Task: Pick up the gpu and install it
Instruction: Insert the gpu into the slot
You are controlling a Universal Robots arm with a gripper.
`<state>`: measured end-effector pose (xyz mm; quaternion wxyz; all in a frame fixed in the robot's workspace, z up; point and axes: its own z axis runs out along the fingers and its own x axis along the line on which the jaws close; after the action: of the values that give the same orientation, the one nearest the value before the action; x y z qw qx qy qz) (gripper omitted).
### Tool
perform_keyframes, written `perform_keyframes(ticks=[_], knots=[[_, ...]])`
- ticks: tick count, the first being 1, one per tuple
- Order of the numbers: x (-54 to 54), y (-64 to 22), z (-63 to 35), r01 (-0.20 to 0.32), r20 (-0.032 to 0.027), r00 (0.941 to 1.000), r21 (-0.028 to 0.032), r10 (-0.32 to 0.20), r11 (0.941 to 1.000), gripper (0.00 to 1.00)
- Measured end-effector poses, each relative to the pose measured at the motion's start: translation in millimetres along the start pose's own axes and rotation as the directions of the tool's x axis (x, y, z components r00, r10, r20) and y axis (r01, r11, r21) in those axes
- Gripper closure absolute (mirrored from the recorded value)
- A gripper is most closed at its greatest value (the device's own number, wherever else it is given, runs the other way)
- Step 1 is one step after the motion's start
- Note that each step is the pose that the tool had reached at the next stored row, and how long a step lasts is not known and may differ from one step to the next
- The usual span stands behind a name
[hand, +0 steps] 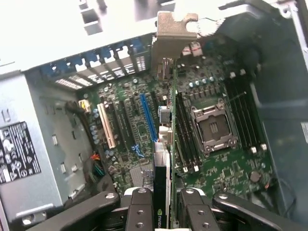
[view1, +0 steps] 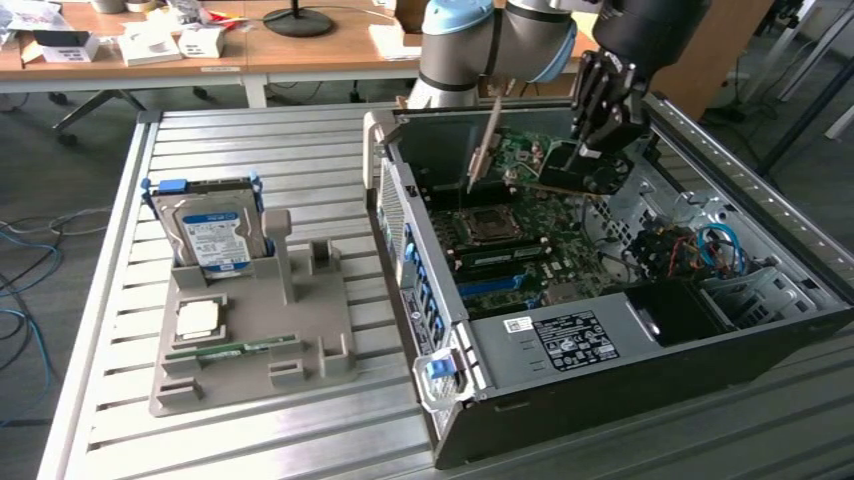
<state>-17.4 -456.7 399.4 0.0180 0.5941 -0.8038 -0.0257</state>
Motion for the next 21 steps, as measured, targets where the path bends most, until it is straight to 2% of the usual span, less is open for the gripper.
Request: perform_keyframes(ticks=[4,8,11,16,17,21], knots=[[0.0,-0.1,1.6,0.073,-0.0045,0.9973,-0.0003,-0.073,0.9973,0.74],[0.0,-0.2,3.1,0.145,-0.0090,0.9894,-0.0009,-0.145,0.9895,0.74],[0.0,-0.3,4.4,0.199,-0.0124,0.9799,-0.0015,-0.199,0.9800,0.74],[0.0,-0.4,6.1,0.285,-0.0175,0.9583,-0.0030,-0.285,0.9585,0.74],[0.1,-0.4,6.1,0.293,-0.0182,0.9558,-0.0032,-0.293,0.9560,0.74],[0.0,-0.3,6.2,0.294,-0.0183,0.9557,-0.0030,-0.294,0.9559,0.74]])
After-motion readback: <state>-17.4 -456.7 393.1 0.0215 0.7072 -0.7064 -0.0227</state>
